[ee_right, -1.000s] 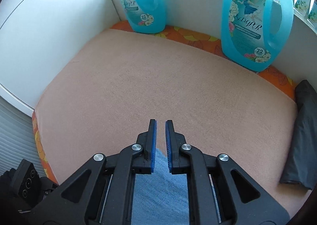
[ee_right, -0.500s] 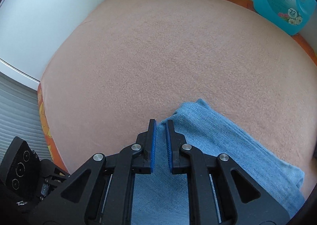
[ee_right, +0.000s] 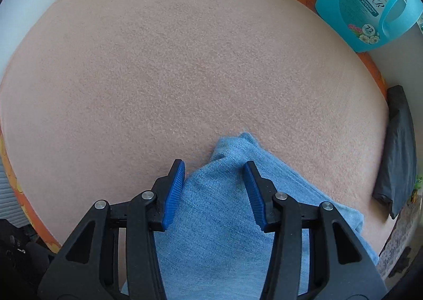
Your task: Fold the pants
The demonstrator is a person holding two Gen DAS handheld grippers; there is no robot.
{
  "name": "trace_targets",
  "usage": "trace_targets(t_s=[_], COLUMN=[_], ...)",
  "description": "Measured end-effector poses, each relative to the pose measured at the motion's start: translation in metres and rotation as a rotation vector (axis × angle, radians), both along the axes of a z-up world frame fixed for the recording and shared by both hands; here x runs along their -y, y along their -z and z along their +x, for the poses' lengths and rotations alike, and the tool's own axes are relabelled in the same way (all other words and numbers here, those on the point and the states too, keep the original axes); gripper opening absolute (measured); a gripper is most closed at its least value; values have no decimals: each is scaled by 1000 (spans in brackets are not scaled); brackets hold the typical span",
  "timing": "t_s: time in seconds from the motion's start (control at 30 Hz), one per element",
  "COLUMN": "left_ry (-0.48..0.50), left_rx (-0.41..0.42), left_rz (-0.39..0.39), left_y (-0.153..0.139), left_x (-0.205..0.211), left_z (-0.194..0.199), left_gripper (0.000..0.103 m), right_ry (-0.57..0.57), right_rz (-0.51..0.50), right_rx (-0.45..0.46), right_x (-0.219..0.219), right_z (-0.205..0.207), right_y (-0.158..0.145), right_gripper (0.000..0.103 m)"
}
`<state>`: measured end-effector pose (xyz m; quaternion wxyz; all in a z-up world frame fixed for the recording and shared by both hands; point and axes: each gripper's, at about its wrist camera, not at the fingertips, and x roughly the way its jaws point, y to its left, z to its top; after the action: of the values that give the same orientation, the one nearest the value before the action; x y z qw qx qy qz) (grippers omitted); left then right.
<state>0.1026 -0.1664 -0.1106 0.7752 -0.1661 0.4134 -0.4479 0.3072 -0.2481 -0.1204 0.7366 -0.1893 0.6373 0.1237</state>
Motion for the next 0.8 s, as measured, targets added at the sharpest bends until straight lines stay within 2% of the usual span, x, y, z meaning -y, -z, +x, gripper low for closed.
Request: trace_targets(t_s=[0.03, 0.07, 0.1, 0.2, 0.23, 0.3, 0.37, 0.5, 0.6, 0.63, 0.67, 0.8], left_ry=[3, 6, 5, -20, -31, -52, -65, -21, -15, -21, -27, -22], left_rx=[3, 4, 8, -4, -16, -31, -35, -9, -20, -21, -19, 29], left_rz=[-1, -3, -3, -13, -16, -11, 8, 27, -3, -11, -21, -59], left_y=[-1, -2, -3, -2, -2, 2, 3, 3, 5, 5, 5, -10], left_x=[1, 2, 2, -1, -7, -13, -12, 0, 5, 4, 4, 2], left_z=[-1, -1, -1, 1, 5, 6, 5, 0, -1, -1, -1, -6], left_gripper=[12, 12, 12, 13, 16, 36, 42, 42, 39, 35, 24, 22], right_ry=[0, 12, 26, 80, 99, 145, 169, 192, 216, 224, 233, 281], right_rz=[1, 8, 12, 74, 100, 168, 222, 285, 327, 340, 353, 418], right_rx=[-3, -11, -20, -4, 15, 45, 66, 111, 151, 165, 180, 226], right_x=[1, 5, 10, 29, 35, 49, 60, 78, 89, 94, 97, 120], right_z=[1, 2, 3, 3, 3, 3, -1, -11, -21, -26, -30, -44], right_y=[0, 0, -1, -12, -19, -33, -43, -59, -72, -76, -82, -100], right_gripper=[48, 42, 29, 11, 10, 9, 9, 8, 7, 7, 7, 7])
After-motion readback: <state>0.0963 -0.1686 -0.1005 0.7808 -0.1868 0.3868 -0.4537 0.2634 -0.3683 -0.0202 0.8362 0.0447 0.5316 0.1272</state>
